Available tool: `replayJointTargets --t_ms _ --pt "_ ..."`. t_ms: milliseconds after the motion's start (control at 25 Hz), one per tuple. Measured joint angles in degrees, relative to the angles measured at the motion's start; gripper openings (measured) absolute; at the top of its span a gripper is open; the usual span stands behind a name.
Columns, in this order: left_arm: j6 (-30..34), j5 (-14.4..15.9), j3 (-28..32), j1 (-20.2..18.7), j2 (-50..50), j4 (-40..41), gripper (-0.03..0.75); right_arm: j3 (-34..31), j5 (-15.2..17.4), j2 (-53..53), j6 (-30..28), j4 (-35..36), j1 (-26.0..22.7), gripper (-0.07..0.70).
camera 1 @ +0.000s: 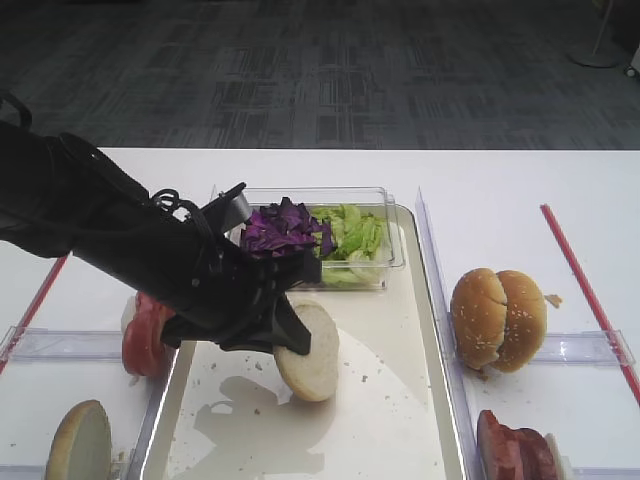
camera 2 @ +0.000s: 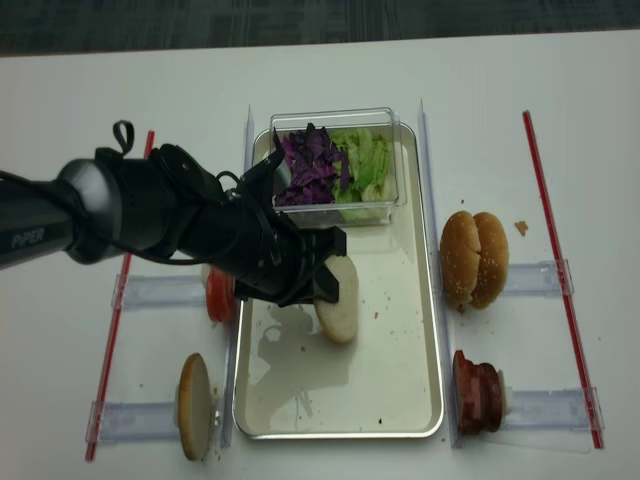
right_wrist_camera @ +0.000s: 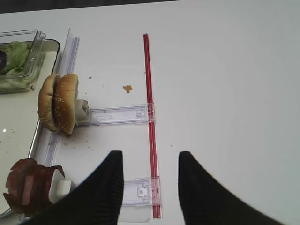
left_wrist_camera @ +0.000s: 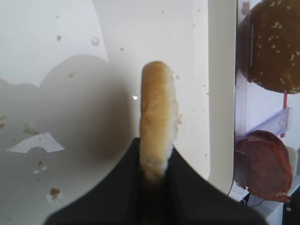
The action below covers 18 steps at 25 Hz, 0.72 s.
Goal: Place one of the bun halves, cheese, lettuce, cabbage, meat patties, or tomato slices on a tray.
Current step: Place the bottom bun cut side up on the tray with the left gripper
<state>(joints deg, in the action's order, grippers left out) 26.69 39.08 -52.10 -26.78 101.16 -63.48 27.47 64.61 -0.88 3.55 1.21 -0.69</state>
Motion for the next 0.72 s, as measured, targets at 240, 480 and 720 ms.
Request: replayJointTargets --t_ms 240,480,720 --pt "-0.2 0.2 0.0 0.1 0.0 0.4 0.035 0.0 0.0 0.0 0.0 0.0 0.0 0.319" --pt "-1.1 0.6 0.0 0.1 0.0 0.6 0.115 0.0 0.0 0.0 0.0 0.0 0.0 0.319" --pt "-2.4 0.8 0.0 0.1 0.0 1.6 0.211 0.0 0.0 0.0 0.0 0.0 0.0 0.319"
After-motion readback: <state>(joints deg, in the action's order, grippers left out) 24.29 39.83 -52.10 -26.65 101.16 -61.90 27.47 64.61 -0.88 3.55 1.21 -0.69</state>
